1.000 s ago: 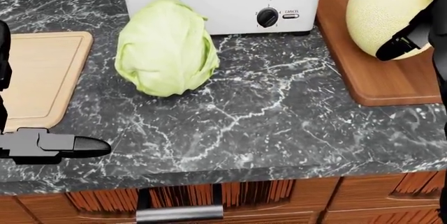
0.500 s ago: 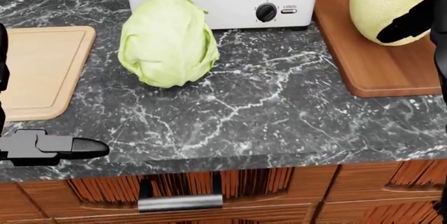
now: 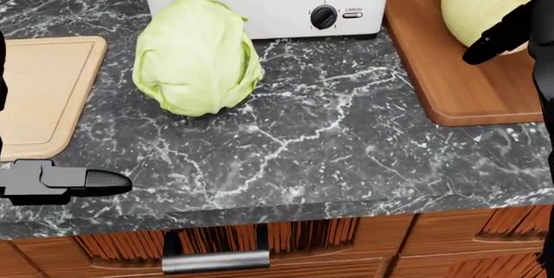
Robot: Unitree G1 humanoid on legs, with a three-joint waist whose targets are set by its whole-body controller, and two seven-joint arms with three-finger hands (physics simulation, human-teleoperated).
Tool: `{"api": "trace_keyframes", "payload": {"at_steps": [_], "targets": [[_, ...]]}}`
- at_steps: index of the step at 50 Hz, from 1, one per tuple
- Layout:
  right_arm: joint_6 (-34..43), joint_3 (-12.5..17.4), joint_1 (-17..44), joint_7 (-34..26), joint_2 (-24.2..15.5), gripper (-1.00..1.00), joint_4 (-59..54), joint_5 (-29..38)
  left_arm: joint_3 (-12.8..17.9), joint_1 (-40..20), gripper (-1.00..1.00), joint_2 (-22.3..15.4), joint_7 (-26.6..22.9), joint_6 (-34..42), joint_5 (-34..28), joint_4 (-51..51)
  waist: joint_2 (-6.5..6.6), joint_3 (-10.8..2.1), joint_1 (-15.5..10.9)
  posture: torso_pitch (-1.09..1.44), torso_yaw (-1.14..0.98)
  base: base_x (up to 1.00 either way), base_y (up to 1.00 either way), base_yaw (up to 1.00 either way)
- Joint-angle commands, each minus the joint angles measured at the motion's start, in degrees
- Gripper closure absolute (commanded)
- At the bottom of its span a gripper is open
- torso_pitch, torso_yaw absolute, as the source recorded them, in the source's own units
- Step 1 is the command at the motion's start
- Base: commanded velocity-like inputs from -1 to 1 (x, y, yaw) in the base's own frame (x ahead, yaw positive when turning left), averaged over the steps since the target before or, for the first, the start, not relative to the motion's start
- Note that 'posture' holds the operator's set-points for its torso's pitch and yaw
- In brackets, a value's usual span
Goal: Place the lettuce and the cantaloupe on separate cutting boards.
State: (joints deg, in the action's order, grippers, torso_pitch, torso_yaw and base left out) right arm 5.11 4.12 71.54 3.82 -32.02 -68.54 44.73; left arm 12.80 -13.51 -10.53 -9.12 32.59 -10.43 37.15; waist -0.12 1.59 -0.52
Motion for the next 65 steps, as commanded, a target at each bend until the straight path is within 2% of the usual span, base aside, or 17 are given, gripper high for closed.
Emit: {"api": "trace_keyframes", "payload": {"at_steps": [1, 9, 17, 22, 28, 37, 39, 44, 49, 56, 61, 65], "targets": [[-0.8, 0.1, 2.5, 0.8, -1.0, -1.00, 2.7, 0.3, 0.4, -1.1, -1.00, -0.5, 0.4, -1.5, 0.0, 1.9, -0.24, -1.60, 0.0, 0.00, 0.00, 0.00, 0.00, 0.00], [-0.2, 0.1, 2.9, -0.2, -1.2, -1.00, 5.1, 1.0, 0.3, -0.6, -1.00, -0.2, 0.6, -2.2, 0.0, 1.6, -0.34, -1.52, -0.2, 0.00, 0.00, 0.00, 0.00, 0.00], [2.9, 0.8, 1.0, -4.5, -0.8, -1.00, 15.4, 2.1, 0.1, 0.0, -1.00, 0.0, 0.7, -2.8, -0.2, 1.5, -0.58, -1.18, -0.4, 0.00, 0.00, 0.00, 0.00, 0.00], [6.0, 2.0, -2.5, -8.9, -0.3, -1.00, 25.4, 2.6, 0.2, 0.2, -1.00, 0.1, 0.6, -2.9, -0.1, 1.6, -0.82, -0.93, -0.5, 0.00, 0.00, 0.00, 0.00, 0.00], [11.3, 3.8, -10.5, -15.3, 1.1, -1.00, 43.5, 3.2, 0.2, -0.1, -1.00, 0.0, 0.6, -2.9, -0.2, 1.2, -1.10, -0.73, -0.8, 0.00, 0.00, 0.00, 0.00, 0.00], [15.9, 4.7, -17.9, -20.7, 4.5, -1.00, 60.7, 3.6, -0.1, -1.1, -1.00, -0.2, 0.6, -2.6, -0.3, 0.4, -0.97, -0.55, -0.7, 0.00, 0.00, 0.00, 0.00, 0.00], [17.5, 4.8, -19.9, -22.5, 6.3, -1.00, 66.3, 2.4, -0.1, -1.2, -1.00, -0.2, 0.7, -2.9, -0.3, -0.1, -0.90, -0.58, -0.6, 0.00, 0.00, 0.00, 0.00, 0.00], [19.6, 4.5, -21.4, -24.9, 7.8, -1.00, 72.5, 2.1, -0.3, -1.3, -1.00, -0.2, 0.9, -3.2, -0.3, -0.6, -0.67, -0.59, -0.5, 0.00, 0.00, 0.00, 0.00, 0.00], [22.8, 4.2, -24.8, -26.7, 12.0, -1.00, 82.1, -1.2, -0.2, -1.4, -1.00, -0.3, 1.0, -4.0, -0.1, -1.9, -0.52, -0.63, -0.3, 0.00, 0.00, 0.00, 0.00, 0.00], [28.4, 3.1, -31.3, -26.7, 16.9, -1.00, 95.7, -4.6, -1.9, -7.4, -1.00, -3.0, 0.4, -2.8, -2.4, -7.0, -0.20, -0.66, -0.3, 0.00, 0.00, 0.00, 0.00, 0.00], [32.5, 4.4, -36.4, -23.1, 20.6, -1.00, 103.7, -13.1, -3.6, -16.1, -1.00, -5.7, -2.8, -0.8, -4.5, -12.5, -0.12, -0.87, -0.2, 0.00, 0.00, 0.00, 0.00, 0.00], [34.3, 3.6, -40.6, -20.0, 21.3, -1.00, 107.6, -17.6, -5.1, -21.7, -1.00, -6.5, -5.6, -0.1, -7.3, -15.4, -0.10, -0.91, -0.2, 0.00, 0.00, 0.00, 0.00, 0.00]]}}
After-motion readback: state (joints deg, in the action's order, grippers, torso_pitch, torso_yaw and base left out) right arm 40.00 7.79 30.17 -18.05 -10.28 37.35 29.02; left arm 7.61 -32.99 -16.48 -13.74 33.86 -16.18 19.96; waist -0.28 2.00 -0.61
